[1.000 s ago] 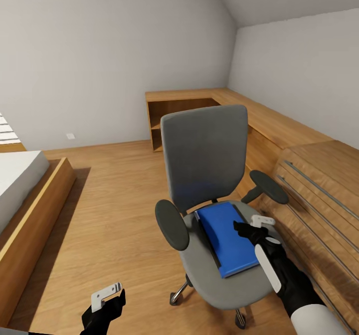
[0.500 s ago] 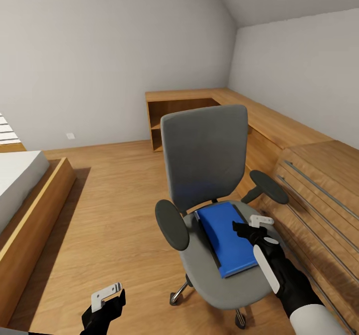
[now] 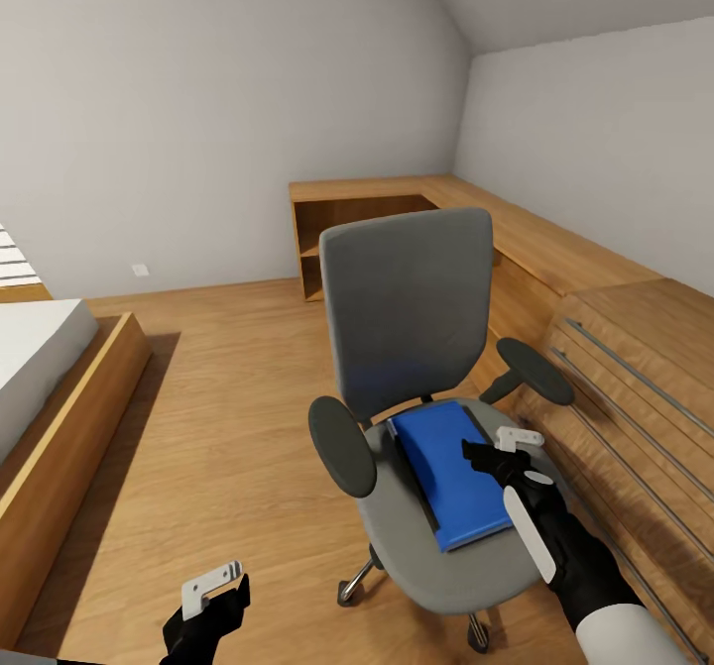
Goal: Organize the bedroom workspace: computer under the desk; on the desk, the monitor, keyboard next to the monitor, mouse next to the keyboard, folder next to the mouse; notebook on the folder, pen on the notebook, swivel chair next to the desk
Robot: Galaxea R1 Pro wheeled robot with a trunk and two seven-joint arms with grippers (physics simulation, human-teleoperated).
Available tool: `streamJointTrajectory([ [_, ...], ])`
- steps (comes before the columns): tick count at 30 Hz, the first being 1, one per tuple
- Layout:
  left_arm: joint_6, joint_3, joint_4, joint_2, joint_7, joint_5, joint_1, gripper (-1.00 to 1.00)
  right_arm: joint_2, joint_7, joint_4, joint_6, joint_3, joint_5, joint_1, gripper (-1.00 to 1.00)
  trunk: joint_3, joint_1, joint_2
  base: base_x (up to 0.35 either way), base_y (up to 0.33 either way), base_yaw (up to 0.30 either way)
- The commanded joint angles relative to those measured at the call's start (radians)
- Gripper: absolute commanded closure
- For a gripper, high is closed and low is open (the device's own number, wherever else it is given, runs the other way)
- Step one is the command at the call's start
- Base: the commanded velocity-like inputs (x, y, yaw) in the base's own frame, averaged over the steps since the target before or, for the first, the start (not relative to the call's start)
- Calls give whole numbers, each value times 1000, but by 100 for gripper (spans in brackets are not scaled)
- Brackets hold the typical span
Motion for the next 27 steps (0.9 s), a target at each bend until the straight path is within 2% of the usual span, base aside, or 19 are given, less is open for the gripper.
streamJointTrajectory([
  [1,-1,-2,-2,0,4,0,-2,-100,-1,-10,-1,3,4,-10,-1,-100,-1,0,0,0,0,0],
  [3,-1,-2,-2,0,4,0,-2,-100,-1,-10,-1,3,4,-10,-1,-100,-1,0,0,0,0,0],
  [10,-1,-2,-2,0,4,-1,-2,-100,-1,-10,-1,3,4,-10,-1,-100,-23,27,-49,0,0,0],
  [21,-1,-2,-2,0,4,0,-2,-100,5,-10,-2,3,4,-10,-1,-100,-23,27,-49,0,0,0],
  [27,-1,-3,-2,0,4,0,-2,-100,10,-10,-1,3,4,-10,-1,-100,-42,50,-91,0,0,0],
])
